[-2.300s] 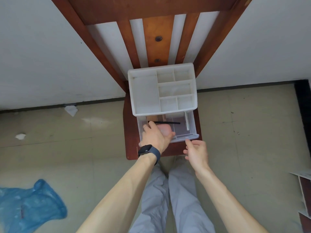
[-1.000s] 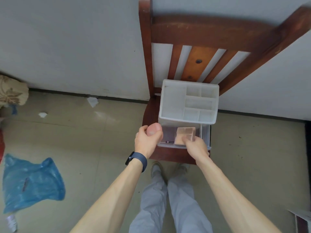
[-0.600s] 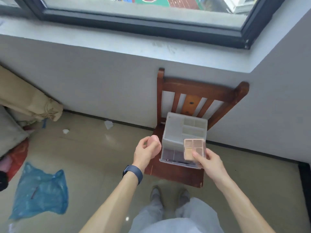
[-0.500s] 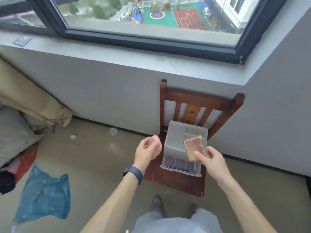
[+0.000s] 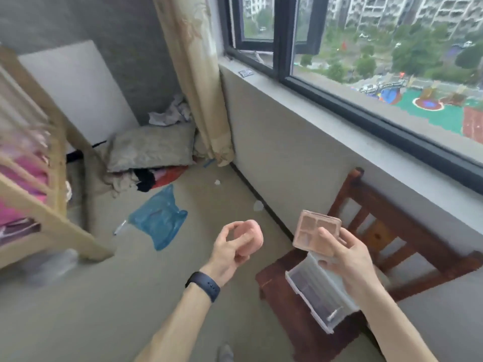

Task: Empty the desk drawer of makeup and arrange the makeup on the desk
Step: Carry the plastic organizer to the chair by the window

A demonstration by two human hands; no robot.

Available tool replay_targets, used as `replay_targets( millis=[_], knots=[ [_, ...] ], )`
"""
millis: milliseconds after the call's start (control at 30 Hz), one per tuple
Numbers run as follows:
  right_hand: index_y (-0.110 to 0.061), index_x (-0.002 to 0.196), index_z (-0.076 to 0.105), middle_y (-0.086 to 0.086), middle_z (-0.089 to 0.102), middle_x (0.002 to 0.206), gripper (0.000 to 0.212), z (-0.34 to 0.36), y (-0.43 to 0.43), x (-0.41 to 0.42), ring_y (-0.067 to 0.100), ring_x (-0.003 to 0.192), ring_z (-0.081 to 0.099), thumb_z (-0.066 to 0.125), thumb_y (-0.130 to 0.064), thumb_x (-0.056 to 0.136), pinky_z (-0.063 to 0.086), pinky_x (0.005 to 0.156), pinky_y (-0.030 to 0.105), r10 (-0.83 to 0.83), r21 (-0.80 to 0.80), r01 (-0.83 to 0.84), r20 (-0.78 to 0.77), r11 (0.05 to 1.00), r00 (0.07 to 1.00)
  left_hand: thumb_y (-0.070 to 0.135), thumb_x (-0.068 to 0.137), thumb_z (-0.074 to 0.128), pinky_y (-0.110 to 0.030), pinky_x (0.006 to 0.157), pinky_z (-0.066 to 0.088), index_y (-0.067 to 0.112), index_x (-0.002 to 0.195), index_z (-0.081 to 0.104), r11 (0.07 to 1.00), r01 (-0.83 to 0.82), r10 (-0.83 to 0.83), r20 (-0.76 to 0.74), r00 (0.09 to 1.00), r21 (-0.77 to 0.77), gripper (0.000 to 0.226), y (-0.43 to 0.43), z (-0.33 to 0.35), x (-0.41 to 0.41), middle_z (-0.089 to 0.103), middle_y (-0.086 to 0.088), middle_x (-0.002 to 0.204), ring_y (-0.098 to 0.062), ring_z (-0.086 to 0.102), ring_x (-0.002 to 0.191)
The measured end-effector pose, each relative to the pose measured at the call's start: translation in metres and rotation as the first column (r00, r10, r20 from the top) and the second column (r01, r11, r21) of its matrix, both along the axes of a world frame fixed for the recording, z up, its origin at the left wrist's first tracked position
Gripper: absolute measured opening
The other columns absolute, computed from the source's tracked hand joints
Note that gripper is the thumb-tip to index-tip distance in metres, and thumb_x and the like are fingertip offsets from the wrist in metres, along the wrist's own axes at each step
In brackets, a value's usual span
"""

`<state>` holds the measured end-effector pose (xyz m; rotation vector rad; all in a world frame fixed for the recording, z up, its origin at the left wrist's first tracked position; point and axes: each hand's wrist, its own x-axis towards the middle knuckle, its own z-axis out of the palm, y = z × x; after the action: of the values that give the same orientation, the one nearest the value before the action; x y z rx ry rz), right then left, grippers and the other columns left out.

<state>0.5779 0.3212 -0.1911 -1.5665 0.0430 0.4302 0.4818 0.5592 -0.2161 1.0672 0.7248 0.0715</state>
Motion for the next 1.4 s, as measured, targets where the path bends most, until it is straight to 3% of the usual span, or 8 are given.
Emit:
replay_targets(
  millis=[133, 200, 400, 600, 767, 1033, 1167, 1400],
  knots=[
    [-0.023, 0.109, 0.074, -0.003, 0.079, 0.097, 0.016, 0.023, 0.085, -0.043, 0.011, 0.086, 0.075, 0.068, -0.029, 0.096, 0.06, 0.06, 0.03, 0.319, 0.053, -0.319, 0.021, 0.946, 0.948, 0.018, 0.071, 0.082, -0.025, 0.058, 0.049, 0.022, 0.116, 0.065, 0.956, -0.292, 0.292, 0.033, 0.956, 0.001, 0.048, 0.046, 0.026, -0.122, 0.065, -0.005, 0.116, -0.019, 0.065, 0.088],
    [-0.021, 0.109, 0.076, 0.001, 0.079, 0.1, 0.017, 0.037, 0.135, -0.084, 0.015, 0.09, 0.074, 0.068, -0.028, 0.096, 0.061, 0.064, 0.029, 0.499, 0.055, -0.502, 0.06, 0.863, 0.864, 0.018, 0.068, 0.086, -0.027, 0.066, 0.052, 0.021, 0.12, 0.065, 0.897, -0.44, 0.437, 0.055, 0.898, 0.045, 0.056, 0.069, 0.043, -0.199, 0.066, -0.006, 0.119, -0.02, 0.066, 0.094],
    [-0.028, 0.101, 0.079, 0.001, 0.079, 0.1, 0.012, 0.077, 0.273, -0.292, 0.014, 0.092, 0.075, 0.07, -0.025, 0.094, 0.059, 0.066, 0.023, 0.893, 0.051, -0.906, 0.15, 0.421, 0.424, 0.026, 0.045, 0.096, -0.036, 0.083, 0.05, 0.023, 0.108, 0.072, 0.522, -0.832, 0.821, 0.154, 0.55, 0.189, 0.068, 0.08, 0.092, -0.471, 0.072, -0.01, 0.111, -0.019, 0.069, 0.094],
    [-0.016, 0.108, 0.074, 0.003, 0.078, 0.099, 0.015, 0.09, 0.333, -0.561, 0.016, 0.091, 0.074, 0.07, -0.016, 0.093, 0.058, 0.068, 0.027, 0.981, 0.044, -0.999, 0.192, -0.013, -0.004, 0.021, 0.061, 0.091, -0.027, 0.077, 0.055, 0.019, 0.116, 0.069, 0.183, -0.954, 0.955, 0.188, 0.23, 0.236, 0.059, 0.028, 0.112, -0.733, 0.074, -0.007, 0.112, -0.014, 0.071, 0.095],
    [-0.012, 0.108, 0.072, 0.002, 0.078, 0.095, 0.016, 0.107, 0.35, -0.741, 0.013, 0.086, 0.074, 0.069, -0.015, 0.093, 0.057, 0.065, 0.024, 0.952, 0.082, -0.967, 0.21, -0.242, -0.221, 0.007, 0.084, 0.075, -0.025, 0.07, 0.056, 0.016, 0.116, 0.069, -0.153, -0.961, 0.97, 0.219, -0.102, 0.229, 0.033, -0.008, 0.128, -0.895, 0.07, -0.006, 0.115, -0.018, 0.067, 0.098],
    [-0.006, 0.115, 0.063, 0.009, 0.077, 0.1, 0.024, 0.119, 0.393, -0.932, 0.02, 0.089, 0.074, 0.07, -0.007, 0.092, 0.058, 0.071, 0.029, 0.907, 0.131, -0.912, 0.225, -0.389, -0.355, 0.01, 0.09, 0.067, -0.032, 0.072, 0.051, 0.017, 0.117, 0.065, -0.481, -0.842, 0.875, 0.193, -0.444, 0.246, 0.027, -0.04, 0.132, -1.073, 0.067, -0.006, 0.117, -0.023, 0.063, 0.109],
    [-0.01, 0.118, 0.062, 0.008, 0.077, 0.104, 0.028, 0.113, 0.429, -1.004, 0.03, 0.1, 0.072, 0.07, -0.008, 0.092, 0.056, 0.09, 0.043, 0.9, 0.163, -0.892, 0.201, -0.42, -0.387, 0.012, 0.091, 0.065, -0.031, 0.068, 0.051, 0.022, 0.102, 0.066, -0.53, -0.805, 0.847, 0.195, -0.494, 0.267, 0.014, -0.011, 0.13, -1.134, 0.069, -0.003, 0.108, -0.021, 0.065, 0.099],
    [-0.01, 0.112, 0.065, 0.003, 0.078, 0.098, 0.02, 0.099, 0.536, -1.115, 0.014, 0.087, 0.075, 0.068, -0.005, 0.093, 0.056, 0.072, 0.022, 0.896, 0.218, -0.87, 0.139, -0.443, -0.421, 0.009, 0.091, 0.064, -0.026, 0.067, 0.054, 0.022, 0.101, 0.067, -0.546, -0.817, 0.836, 0.193, -0.514, 0.184, 0.017, 0.108, 0.126, -1.242, 0.072, 0.001, 0.102, -0.017, 0.068, 0.095]
  ],
)
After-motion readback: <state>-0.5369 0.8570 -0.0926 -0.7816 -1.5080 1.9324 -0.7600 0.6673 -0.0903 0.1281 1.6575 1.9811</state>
